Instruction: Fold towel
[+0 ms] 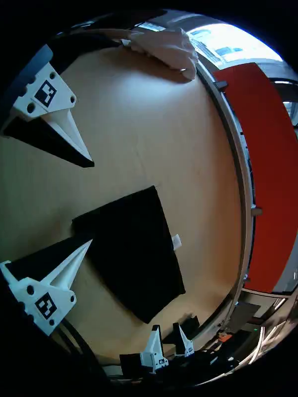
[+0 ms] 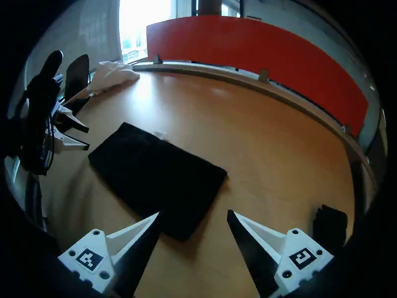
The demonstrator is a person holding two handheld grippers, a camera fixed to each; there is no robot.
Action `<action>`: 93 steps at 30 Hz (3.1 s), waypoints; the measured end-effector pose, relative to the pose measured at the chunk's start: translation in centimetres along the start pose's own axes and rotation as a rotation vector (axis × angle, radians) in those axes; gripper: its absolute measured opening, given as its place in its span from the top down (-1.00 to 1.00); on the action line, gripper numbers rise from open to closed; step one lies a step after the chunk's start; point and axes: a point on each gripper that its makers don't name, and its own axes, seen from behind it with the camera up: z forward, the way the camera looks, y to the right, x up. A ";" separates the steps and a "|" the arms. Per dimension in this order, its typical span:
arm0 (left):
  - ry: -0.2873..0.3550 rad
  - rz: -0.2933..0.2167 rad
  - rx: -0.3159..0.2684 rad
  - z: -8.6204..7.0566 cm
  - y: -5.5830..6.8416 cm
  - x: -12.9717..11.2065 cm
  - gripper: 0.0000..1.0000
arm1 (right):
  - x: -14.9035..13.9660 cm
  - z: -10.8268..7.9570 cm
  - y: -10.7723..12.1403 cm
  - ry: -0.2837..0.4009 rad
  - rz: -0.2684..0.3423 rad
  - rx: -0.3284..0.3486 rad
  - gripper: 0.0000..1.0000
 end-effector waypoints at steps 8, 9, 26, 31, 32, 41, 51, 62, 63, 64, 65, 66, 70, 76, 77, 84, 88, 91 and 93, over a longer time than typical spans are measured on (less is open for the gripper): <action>0.008 -0.018 0.019 -0.5 -0.2 -0.5 -0.93 | -0.1 0.1 -0.3 0.003 -0.007 0.017 -0.93; 0.011 -0.022 0.022 -0.6 -0.2 -0.5 -0.93 | -0.1 0.1 -0.4 0.004 -0.010 0.023 -0.93; 0.087 -0.137 0.104 -3.2 -2.1 -2.1 -0.93 | -0.4 0.6 -0.5 -0.015 -0.085 0.079 -0.93; 0.103 -0.151 0.122 -3.7 -2.3 -2.3 -0.93 | -0.6 0.7 -0.6 -0.022 -0.098 0.095 -0.93; 0.107 -0.152 0.127 -3.7 -2.4 -2.3 -0.93 | -0.6 0.7 -0.6 -0.024 -0.101 0.097 -0.93; 0.163 -0.166 0.158 -4.8 -3.0 -2.2 -0.93 | -1.1 1.0 -0.9 -0.042 -0.132 0.121 -0.93; 0.224 -0.184 0.173 -6.0 -3.5 -2.5 -0.93 | -1.7 1.2 -1.2 -0.065 -0.153 0.138 -0.93; 0.264 -0.191 0.196 -7.0 -3.6 -3.8 -0.92 | -3.0 1.2 -1.5 -0.095 -0.189 0.158 -0.72; 0.267 -0.194 0.197 -7.1 -3.6 -4.0 -0.93 | -3.1 1.3 -1.5 -0.098 -0.192 0.160 -0.68; 0.270 -0.195 0.198 -7.2 -3.6 -4.1 -0.93 | -3.2 1.3 -1.5 -0.102 -0.194 0.162 -0.64; 0.273 -0.197 0.198 -7.3 -3.6 -4.3 -0.93 | -3.3 1.3 -1.4 -0.106 -0.196 0.164 -0.60; 0.276 -0.199 0.200 -7.4 -3.6 -4.5 -0.93 | -3.4 1.3 -1.4 -0.109 -0.198 0.165 -0.55; 0.284 -0.205 0.212 -7.8 -3.9 -5.1 -0.93 | -3.7 1.3 -1.2 -0.117 -0.196 0.163 -0.32; 0.282 -0.215 0.223 -8.1 -4.1 -6.1 -0.93 | -3.9 1.3 -1.2 -0.135 -0.188 0.173 -0.03; 0.281 -0.216 0.224 -8.2 -4.1 -6.2 -0.93 | -4.0 1.3 -1.2 -0.137 -0.188 0.177 0.01; 0.274 -0.204 0.224 -8.7 -4.0 -7.1 -0.93 | -4.4 1.4 -1.4 -0.153 -0.193 0.192 0.16; 0.272 -0.204 0.223 -8.9 -3.9 -7.4 -0.93 | -4.5 1.3 -1.3 -0.159 -0.190 0.196 0.32; 0.271 -0.204 0.223 -9.1 -3.8 -7.6 -0.93 | -4.5 1.1 -1.2 -0.161 -0.190 0.197 0.33; 0.269 -0.202 0.223 -9.2 -3.8 -7.7 -0.93 | -4.6 1.0 -1.1 -0.163 -0.191 0.195 0.38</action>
